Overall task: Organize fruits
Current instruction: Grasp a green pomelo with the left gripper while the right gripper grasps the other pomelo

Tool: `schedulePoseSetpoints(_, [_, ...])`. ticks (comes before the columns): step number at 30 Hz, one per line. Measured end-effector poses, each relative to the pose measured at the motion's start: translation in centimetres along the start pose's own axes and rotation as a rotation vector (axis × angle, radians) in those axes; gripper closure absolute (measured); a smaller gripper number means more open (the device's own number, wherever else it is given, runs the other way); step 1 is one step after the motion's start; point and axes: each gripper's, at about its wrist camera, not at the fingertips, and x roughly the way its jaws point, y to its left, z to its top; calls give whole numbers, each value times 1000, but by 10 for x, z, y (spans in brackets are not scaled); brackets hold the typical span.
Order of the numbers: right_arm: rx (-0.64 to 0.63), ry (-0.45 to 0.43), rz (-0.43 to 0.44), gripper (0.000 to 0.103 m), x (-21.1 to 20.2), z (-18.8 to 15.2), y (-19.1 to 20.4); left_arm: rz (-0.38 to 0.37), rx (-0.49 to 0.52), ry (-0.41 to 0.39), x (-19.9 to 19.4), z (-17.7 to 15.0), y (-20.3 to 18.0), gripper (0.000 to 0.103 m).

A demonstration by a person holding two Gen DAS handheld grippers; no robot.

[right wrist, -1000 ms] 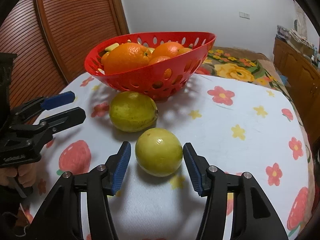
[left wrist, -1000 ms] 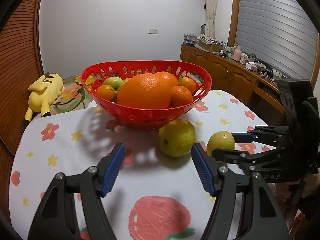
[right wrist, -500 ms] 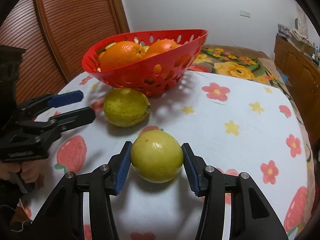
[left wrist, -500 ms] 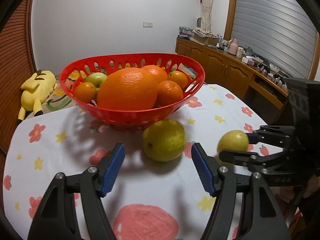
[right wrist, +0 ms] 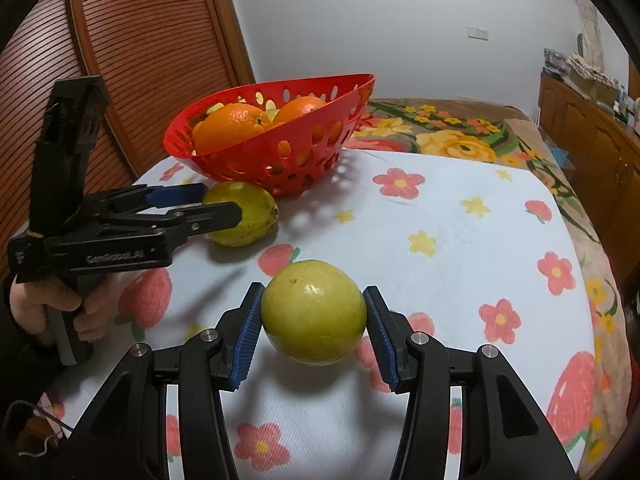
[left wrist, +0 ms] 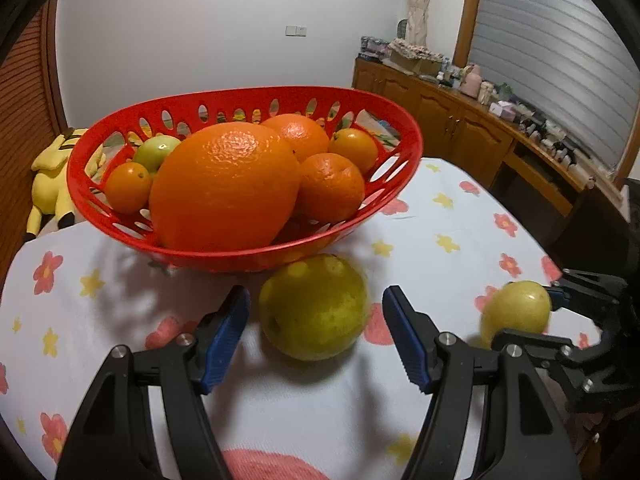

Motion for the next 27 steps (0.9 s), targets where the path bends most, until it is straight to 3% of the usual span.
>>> schedulePoseSetpoints(16, [1, 7, 1, 52, 0, -3, 0, 7, 9, 47, 20, 2, -2, 35])
schedulePoseSetpoints(18, [0, 8, 1, 52, 0, -4, 0, -3, 13, 36, 18, -1, -2, 39])
schedulePoseSetpoints(27, [-6, 14, 1, 52, 3, -4, 4, -26, -6, 44, -3, -20, 6, 40])
